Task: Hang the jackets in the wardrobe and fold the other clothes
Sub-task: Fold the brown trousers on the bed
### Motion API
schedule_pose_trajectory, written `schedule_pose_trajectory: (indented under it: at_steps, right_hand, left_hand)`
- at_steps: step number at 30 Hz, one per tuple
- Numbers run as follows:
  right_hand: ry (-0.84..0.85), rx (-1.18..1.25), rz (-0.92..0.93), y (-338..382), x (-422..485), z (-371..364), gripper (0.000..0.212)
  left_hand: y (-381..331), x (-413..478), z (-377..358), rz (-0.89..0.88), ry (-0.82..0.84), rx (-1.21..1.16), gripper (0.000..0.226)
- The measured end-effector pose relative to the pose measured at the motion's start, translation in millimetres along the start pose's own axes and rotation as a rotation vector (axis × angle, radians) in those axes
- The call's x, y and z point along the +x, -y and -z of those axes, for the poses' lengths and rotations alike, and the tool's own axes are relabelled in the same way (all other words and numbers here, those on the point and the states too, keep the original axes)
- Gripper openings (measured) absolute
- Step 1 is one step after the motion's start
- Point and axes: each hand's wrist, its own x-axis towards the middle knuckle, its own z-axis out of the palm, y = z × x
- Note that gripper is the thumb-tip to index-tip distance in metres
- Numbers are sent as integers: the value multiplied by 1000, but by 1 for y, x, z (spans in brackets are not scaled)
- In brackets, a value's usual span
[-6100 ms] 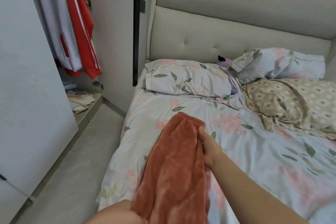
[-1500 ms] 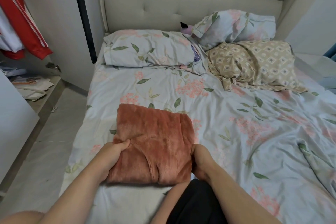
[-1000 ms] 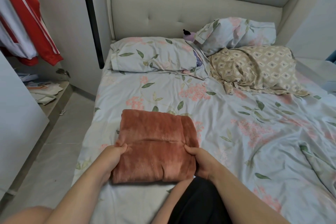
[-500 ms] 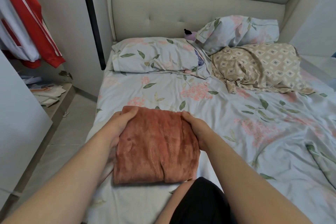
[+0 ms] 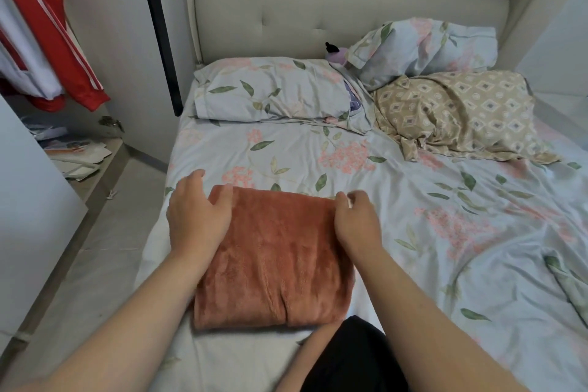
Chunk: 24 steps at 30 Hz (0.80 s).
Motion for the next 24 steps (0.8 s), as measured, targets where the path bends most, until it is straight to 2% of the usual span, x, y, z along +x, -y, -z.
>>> schedule_pose_trajectory:
  at_steps: [1,2,3,4,5,6,8,14,19,24]
  right_hand:
    - [-108,-100,194,4,-10,1,39]
    - [-137,-165,394,7,-24,-2,41]
    - [-95,-222,556,7,-39,-9,43]
    - [-6,-287,651,4,-52,-17,49]
    - [92,-367,675,0,-62,-23,55]
    - [160,-444,663,-5,-67,-27,60]
    - [183,-515,641,-13,-61,-29,63]
    - [209,-551,578,-19,-45,-37,64]
    - [330,-480,472,-29,-34,-49,63]
    - [382,-526,513,-33,-29,-62,66]
  left_hand:
    - [-5,-13,5,-216,-32,34,49]
    - [-6,-29,7,-396,-12,80,49]
    - [-5,-45,7,-515,46,148,52]
    - [-2,-60,6,-561,127,233,57]
    - [0,-71,6,-560,218,316,63]
    - [2,-75,6,-539,297,389,69]
    - [6,-75,4,-504,387,492,78]
    - [0,-58,-18,-519,415,657,88]
    - [14,-50,-38,-429,495,464,92]
    - [42,-48,-59,-310,455,449,74]
